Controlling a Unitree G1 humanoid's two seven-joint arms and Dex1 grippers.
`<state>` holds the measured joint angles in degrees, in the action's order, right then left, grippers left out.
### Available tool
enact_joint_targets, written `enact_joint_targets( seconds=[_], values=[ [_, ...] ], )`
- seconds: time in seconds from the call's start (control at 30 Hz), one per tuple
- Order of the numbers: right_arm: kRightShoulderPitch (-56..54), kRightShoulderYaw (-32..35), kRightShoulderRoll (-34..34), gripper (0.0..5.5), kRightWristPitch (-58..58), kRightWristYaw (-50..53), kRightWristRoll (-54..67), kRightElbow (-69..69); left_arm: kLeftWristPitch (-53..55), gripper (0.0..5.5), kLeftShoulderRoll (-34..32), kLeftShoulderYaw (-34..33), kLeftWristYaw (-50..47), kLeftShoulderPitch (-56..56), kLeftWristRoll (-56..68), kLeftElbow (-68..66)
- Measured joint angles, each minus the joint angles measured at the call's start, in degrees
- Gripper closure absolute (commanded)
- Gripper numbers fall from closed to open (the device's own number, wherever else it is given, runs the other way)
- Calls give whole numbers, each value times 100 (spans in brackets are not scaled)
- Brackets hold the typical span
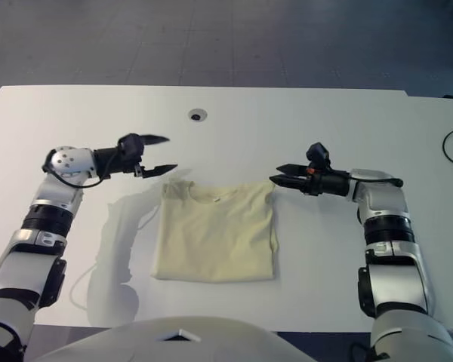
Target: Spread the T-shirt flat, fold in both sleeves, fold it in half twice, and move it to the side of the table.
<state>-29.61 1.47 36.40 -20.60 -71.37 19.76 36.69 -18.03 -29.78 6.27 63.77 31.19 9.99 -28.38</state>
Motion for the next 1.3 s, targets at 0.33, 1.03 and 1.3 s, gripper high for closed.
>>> enact_joint_targets(
  seconds=[0.33, 1.03, 1.3],
  values=[
    [680, 251, -190, 247, -269, 312, 496, -1952, 1519, 189, -35, 471, 48, -2358, 995, 3668],
    [698, -834, -358, 550, -162, 485, -259, -901, 1424, 531, -878, 1446, 466, -3983, 316, 3677],
    [515, -736, -443, 550, 245, 341, -249, -419, 1203, 547, -965, 1549, 531, -4051, 363, 3605]
  ],
)
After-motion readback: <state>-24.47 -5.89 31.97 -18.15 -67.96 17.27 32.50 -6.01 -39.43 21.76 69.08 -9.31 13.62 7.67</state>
